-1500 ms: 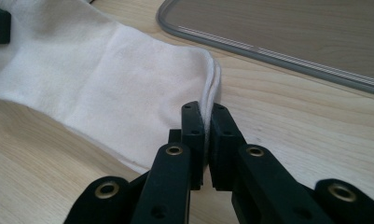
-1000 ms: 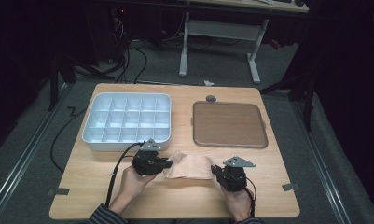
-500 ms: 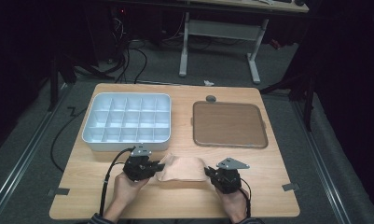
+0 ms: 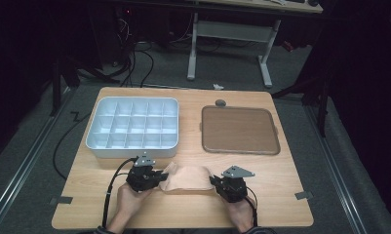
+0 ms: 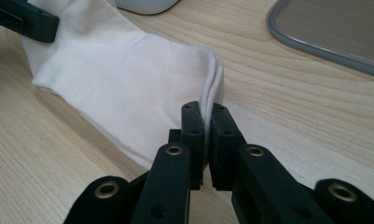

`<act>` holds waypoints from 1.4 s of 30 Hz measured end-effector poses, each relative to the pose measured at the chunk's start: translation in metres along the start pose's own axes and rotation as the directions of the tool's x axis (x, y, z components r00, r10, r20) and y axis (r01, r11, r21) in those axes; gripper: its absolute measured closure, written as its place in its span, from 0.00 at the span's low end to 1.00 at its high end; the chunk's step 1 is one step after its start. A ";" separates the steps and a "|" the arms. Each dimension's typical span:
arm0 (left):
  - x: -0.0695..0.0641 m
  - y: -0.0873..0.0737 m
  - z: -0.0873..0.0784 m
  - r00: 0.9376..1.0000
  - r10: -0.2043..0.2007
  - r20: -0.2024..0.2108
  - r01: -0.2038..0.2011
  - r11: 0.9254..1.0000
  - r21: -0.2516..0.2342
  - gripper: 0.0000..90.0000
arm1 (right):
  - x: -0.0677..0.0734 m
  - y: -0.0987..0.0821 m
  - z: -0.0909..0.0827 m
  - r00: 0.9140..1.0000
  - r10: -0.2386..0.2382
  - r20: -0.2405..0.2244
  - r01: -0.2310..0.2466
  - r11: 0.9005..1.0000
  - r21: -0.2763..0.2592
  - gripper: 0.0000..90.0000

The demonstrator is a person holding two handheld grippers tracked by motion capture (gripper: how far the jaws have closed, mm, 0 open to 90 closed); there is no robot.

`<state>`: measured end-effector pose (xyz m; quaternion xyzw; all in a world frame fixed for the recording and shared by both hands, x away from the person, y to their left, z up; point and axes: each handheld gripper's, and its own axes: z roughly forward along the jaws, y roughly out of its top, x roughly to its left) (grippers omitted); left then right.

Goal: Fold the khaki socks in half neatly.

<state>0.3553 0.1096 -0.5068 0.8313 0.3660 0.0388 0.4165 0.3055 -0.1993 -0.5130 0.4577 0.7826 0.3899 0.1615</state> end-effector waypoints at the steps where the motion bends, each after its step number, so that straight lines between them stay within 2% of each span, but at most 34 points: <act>1: 0.000 -0.001 0.000 1.000 -0.002 -0.002 0.002 1.000 0.002 0.88 | 0.000 0.000 0.001 1.000 -0.004 -0.002 0.004 1.000 0.002 0.96; 12: 0.003 -0.002 0.007 0.999 0.016 -0.037 -0.015 0.999 0.046 0.85 | 0.000 -0.003 0.009 1.000 0.001 -0.004 -0.001 1.000 0.025 0.96; 17: 0.004 -0.003 0.008 0.997 0.031 -0.073 -0.026 0.998 0.065 0.80 | 0.000 -0.003 0.012 1.000 0.000 0.003 0.000 1.000 0.030 0.95; 21: 0.009 -0.005 0.006 0.996 0.007 -0.086 -0.001 0.998 0.064 0.73 | -0.001 -0.005 0.015 1.000 0.004 0.006 -0.004 1.000 0.028 0.93; 24: 0.011 -0.006 0.002 0.996 -0.015 -0.093 0.019 0.998 0.051 0.64 | -0.001 -0.006 0.015 1.000 0.015 0.009 -0.015 1.000 0.027 0.86; 28: 0.004 -0.005 -0.007 0.994 -0.015 -0.110 0.016 1.000 0.010 0.55 | -0.001 -0.005 0.010 1.000 0.017 0.021 -0.017 1.000 0.003 0.75; 30: 0.000 -0.003 -0.009 0.994 0.000 -0.107 0.001 1.000 0.011 0.50 | -0.001 -0.003 0.005 0.999 0.027 0.030 -0.027 1.000 -0.016 0.70; 32: -0.005 -0.001 -0.011 0.993 0.010 -0.120 -0.009 1.000 0.010 0.48 | -0.001 -0.002 0.001 0.999 0.016 0.035 -0.014 0.999 -0.037 0.69; 35: -0.012 0.000 -0.016 0.993 0.011 -0.116 -0.013 1.000 -0.021 0.53 | -0.002 0.001 -0.006 0.999 0.007 0.036 -0.005 0.997 -0.074 0.70; 38: -0.019 0.000 -0.016 0.994 0.020 -0.109 -0.021 1.000 -0.011 0.53 | -0.003 0.003 -0.013 0.999 0.007 0.036 -0.004 0.996 -0.094 0.72; 42: -0.028 -0.002 -0.011 0.993 0.046 -0.106 -0.046 0.999 0.007 0.53 | 0.001 0.005 -0.017 1.000 -0.018 0.022 0.020 0.995 -0.100 0.80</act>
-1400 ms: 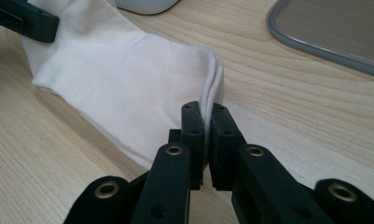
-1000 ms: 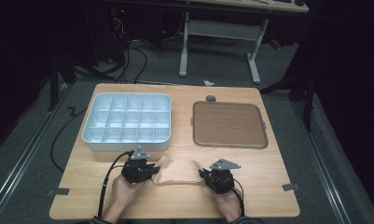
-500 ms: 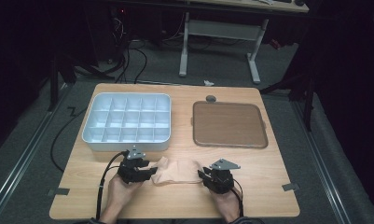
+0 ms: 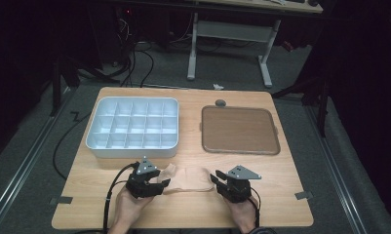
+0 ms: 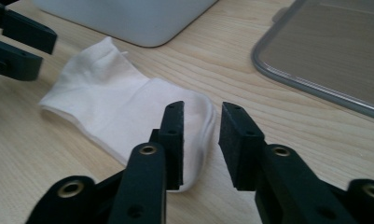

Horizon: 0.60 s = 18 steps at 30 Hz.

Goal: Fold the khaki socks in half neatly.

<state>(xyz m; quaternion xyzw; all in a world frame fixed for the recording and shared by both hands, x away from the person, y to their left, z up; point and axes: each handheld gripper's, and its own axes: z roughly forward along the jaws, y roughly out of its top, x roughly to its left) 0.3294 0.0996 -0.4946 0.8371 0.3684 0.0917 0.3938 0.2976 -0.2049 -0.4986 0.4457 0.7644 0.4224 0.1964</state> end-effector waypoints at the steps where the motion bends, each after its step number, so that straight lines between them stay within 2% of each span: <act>1: -0.002 -0.001 0.002 1.000 0.005 -0.004 -0.005 1.000 0.005 0.53 | 0.002 0.001 0.000 1.000 -0.010 -0.005 0.009 1.000 -0.001 0.82; 5: -0.006 -0.004 0.010 1.000 0.022 -0.008 -0.021 0.999 0.044 0.53 | 0.011 0.004 0.004 0.999 -0.030 -0.028 0.030 1.000 0.004 0.86; 9: -0.010 -0.008 0.016 1.000 0.006 -0.015 -0.005 0.999 0.052 0.53 | 0.022 0.006 0.011 0.997 -0.049 -0.054 0.049 0.999 0.013 0.88; 10: -0.008 -0.008 0.017 0.999 0.028 -0.019 -0.027 0.998 0.062 0.53 | 0.025 0.007 0.014 0.996 -0.061 -0.065 0.062 0.998 0.018 0.88; 12: -0.009 -0.009 0.018 0.999 0.031 -0.023 -0.029 0.997 0.068 0.54 | 0.033 0.008 0.020 0.994 -0.075 -0.084 0.078 0.996 0.032 0.89; 18: -0.010 -0.011 0.024 0.999 0.042 -0.023 -0.040 0.995 0.088 0.55 | 0.047 0.008 0.040 0.987 -0.077 -0.141 0.085 0.995 0.054 0.90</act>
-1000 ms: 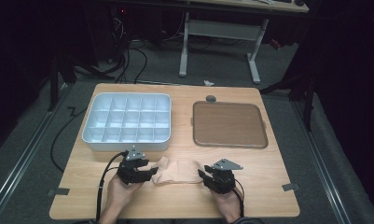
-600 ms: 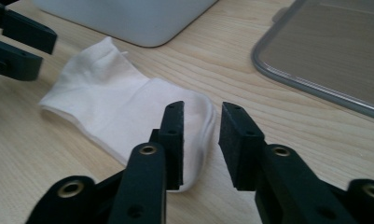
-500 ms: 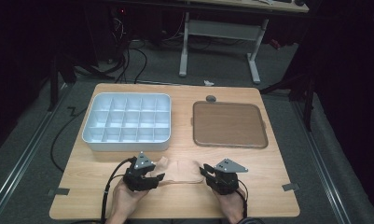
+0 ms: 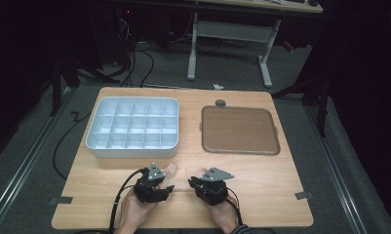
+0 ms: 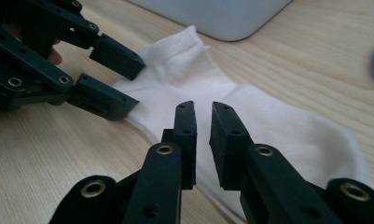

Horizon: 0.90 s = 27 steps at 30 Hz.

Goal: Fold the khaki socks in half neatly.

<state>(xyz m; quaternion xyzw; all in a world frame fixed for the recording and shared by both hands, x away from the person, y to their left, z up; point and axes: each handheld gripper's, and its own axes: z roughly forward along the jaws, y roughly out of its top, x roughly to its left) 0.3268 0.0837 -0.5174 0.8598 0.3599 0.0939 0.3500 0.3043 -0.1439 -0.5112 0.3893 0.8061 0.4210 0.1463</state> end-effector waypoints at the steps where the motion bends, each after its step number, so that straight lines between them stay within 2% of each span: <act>1: 0.000 0.000 0.001 1.000 0.012 -0.002 -0.012 1.000 0.008 0.55 | 0.001 0.000 0.003 1.000 0.002 -0.005 -0.002 1.000 0.007 0.90; 8: 0.000 0.000 0.000 1.000 0.018 0.002 -0.018 1.000 0.012 0.55 | 0.013 0.004 0.022 0.999 -0.028 -0.022 0.029 0.999 0.036 0.91; 10: 0.001 -0.001 -0.003 1.000 0.003 0.017 -0.003 1.000 0.000 0.56 | 0.017 0.005 0.028 0.999 -0.043 -0.026 0.044 0.998 0.051 0.91; 12: 0.001 -0.001 -0.008 1.000 0.007 -0.001 -0.007 1.000 -0.006 0.57 | 0.020 0.004 0.031 0.998 -0.053 -0.024 0.054 0.996 0.065 0.91; 13: 0.002 -0.001 -0.010 1.000 -0.003 0.006 0.003 1.000 -0.016 0.58 | 0.021 0.004 0.032 0.998 -0.058 -0.023 0.059 0.996 0.070 0.91; 14: 0.001 -0.001 -0.010 0.999 -0.049 0.017 0.049 0.998 -0.041 0.58 | 0.021 0.003 0.033 0.998 -0.059 -0.021 0.060 0.995 0.073 0.91; 16: 0.004 0.000 -0.012 0.996 -0.089 0.010 0.090 0.994 -0.057 0.57 | 0.020 0.001 0.034 0.998 -0.057 -0.023 0.058 0.995 0.083 0.91; 18: 0.011 0.001 -0.014 0.997 -0.073 -0.009 0.072 0.996 -0.047 0.56 | 0.021 0.000 0.035 0.998 -0.069 -0.015 0.070 0.994 0.088 0.91; 19: 0.014 0.002 -0.014 0.997 -0.076 -0.020 0.075 0.996 -0.046 0.55 | 0.021 -0.001 0.034 0.998 -0.068 -0.016 0.069 0.994 0.088 0.91; 21: 0.020 0.004 -0.014 0.995 -0.101 -0.025 0.099 0.993 -0.058 0.52 | 0.020 0.000 0.034 0.998 -0.066 -0.020 0.067 0.994 0.089 0.91; 22: 0.026 0.005 -0.013 0.994 -0.106 -0.023 0.104 0.993 -0.055 0.51 | 0.020 -0.001 0.034 0.998 -0.063 -0.022 0.064 0.994 0.089 0.91; 27: 0.035 0.007 -0.003 0.989 -0.147 -0.012 0.147 0.989 -0.037 0.51 | 0.020 -0.002 0.034 0.998 -0.059 -0.024 0.061 0.994 0.086 0.91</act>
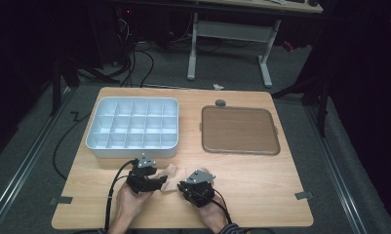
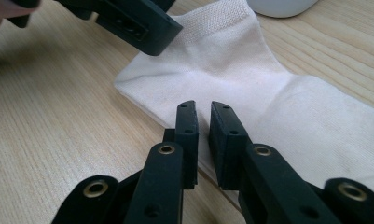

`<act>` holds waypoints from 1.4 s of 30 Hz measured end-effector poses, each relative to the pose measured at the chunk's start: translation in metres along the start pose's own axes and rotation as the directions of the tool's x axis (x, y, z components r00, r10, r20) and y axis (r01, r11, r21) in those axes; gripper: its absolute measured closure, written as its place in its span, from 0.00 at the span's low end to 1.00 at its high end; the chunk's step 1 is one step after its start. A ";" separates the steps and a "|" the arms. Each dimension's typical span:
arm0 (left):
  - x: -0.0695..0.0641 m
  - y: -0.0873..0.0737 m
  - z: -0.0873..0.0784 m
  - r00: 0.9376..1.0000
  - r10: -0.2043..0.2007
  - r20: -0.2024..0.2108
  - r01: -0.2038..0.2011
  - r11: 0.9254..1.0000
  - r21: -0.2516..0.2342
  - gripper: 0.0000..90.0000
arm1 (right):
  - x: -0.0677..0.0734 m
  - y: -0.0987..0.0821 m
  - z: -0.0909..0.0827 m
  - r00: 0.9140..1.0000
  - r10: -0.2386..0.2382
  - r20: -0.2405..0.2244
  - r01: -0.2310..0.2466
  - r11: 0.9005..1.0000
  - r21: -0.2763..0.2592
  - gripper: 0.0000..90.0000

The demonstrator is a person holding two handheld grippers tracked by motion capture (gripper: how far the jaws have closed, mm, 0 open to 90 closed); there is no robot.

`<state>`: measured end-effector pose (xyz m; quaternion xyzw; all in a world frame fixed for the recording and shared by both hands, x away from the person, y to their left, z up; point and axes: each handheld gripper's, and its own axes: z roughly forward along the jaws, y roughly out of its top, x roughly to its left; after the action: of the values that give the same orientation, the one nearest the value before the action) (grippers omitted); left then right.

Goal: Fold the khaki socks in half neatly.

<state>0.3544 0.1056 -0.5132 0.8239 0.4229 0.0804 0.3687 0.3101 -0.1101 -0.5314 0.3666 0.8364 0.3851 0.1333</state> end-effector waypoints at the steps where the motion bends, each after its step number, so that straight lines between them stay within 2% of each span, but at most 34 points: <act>1: 0.001 0.000 0.001 1.000 -0.004 0.002 0.004 1.000 -0.001 0.52 | 0.000 0.000 0.000 1.000 -0.001 0.000 0.001 1.000 0.000 0.91; 9: 0.003 0.000 0.007 1.000 -0.029 0.006 0.029 1.000 0.000 0.57 | 0.000 0.000 0.000 1.000 -0.008 0.001 0.008 1.000 0.000 0.92; 15: 0.004 -0.002 0.010 0.999 -0.031 0.006 0.031 1.000 0.003 0.60 | 0.000 0.000 0.000 1.000 -0.006 0.000 0.006 1.000 -0.001 0.92; 18: 0.003 -0.002 0.010 1.000 -0.022 -0.004 0.022 1.000 -0.001 0.64 | -0.001 0.000 0.001 1.000 -0.009 -0.001 0.009 1.000 -0.002 0.92; 22: -0.001 -0.002 0.011 1.000 0.017 -0.023 -0.017 1.000 0.008 0.69 | 0.000 0.000 0.001 1.000 -0.011 -0.001 0.011 1.000 -0.003 0.92; 28: -0.002 -0.003 0.012 1.000 0.011 0.010 -0.012 1.000 0.010 0.82 | -0.001 0.000 0.001 1.000 -0.014 0.000 0.014 1.000 -0.002 0.92; 31: -0.001 -0.003 0.012 1.000 0.002 0.027 -0.002 1.000 0.007 0.86 | -0.001 -0.001 0.001 1.000 -0.012 -0.002 0.012 1.000 -0.006 0.92; 34: 0.001 -0.004 0.012 0.999 -0.012 0.046 0.012 1.000 0.003 0.87 | -0.001 -0.001 0.001 1.000 -0.013 -0.001 0.013 1.000 -0.003 0.92; 37: 0.006 -0.004 0.011 0.996 -0.042 0.079 0.043 0.999 -0.007 0.88 | -0.001 -0.001 0.000 1.000 -0.011 0.000 0.011 1.000 -0.003 0.92; 42: 0.007 -0.004 0.006 0.993 -0.044 0.110 0.047 0.999 -0.025 0.88 | 0.000 -0.001 0.000 1.000 -0.012 0.001 0.012 1.000 -0.003 0.92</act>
<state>0.3591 0.1092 -0.5220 0.8120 0.4196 0.0325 0.4043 0.3101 -0.1106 -0.5323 0.3613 0.8379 0.3855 0.1366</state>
